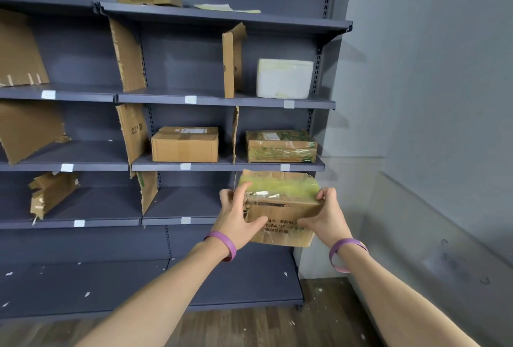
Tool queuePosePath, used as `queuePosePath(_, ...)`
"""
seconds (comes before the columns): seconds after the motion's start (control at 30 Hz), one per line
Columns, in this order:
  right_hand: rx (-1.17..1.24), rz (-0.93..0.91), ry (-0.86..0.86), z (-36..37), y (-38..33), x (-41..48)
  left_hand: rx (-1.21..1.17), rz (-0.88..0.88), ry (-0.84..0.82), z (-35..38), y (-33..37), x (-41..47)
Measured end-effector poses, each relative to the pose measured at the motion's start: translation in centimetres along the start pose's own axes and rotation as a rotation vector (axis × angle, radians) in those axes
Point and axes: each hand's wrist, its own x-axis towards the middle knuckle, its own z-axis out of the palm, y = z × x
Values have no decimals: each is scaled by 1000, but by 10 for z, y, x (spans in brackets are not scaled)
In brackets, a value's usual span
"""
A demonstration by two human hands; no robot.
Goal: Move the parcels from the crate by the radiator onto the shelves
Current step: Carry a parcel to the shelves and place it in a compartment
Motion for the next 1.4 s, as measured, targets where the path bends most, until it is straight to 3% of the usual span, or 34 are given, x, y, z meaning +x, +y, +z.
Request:
queuePosePath(0.3,120,53,-43,2,4,-10,-4,-60,85,3,-2,2)
queuePosePath(0.47,186,75,-81,-1,7,-11,40,-25,-19,3,-8,-5)
queuePosePath(0.67,-70,58,-213,-5,10,-5,-56,-56,-20,10,-10,-7)
queuePosePath(0.8,-90,58,-178,-4,15,-6,-90,-65,-115,15,-11,-7)
queuePosePath(1.07,22,18,-68,1,14,-8,-134,-26,69,17,-4,1)
queuePosePath(1.2,210,81,29,5,11,-5,-124,-64,68,21,-9,-1)
queuePosePath(1.4,137,31,94,7,5,0,-132,-90,67,24,-9,2)
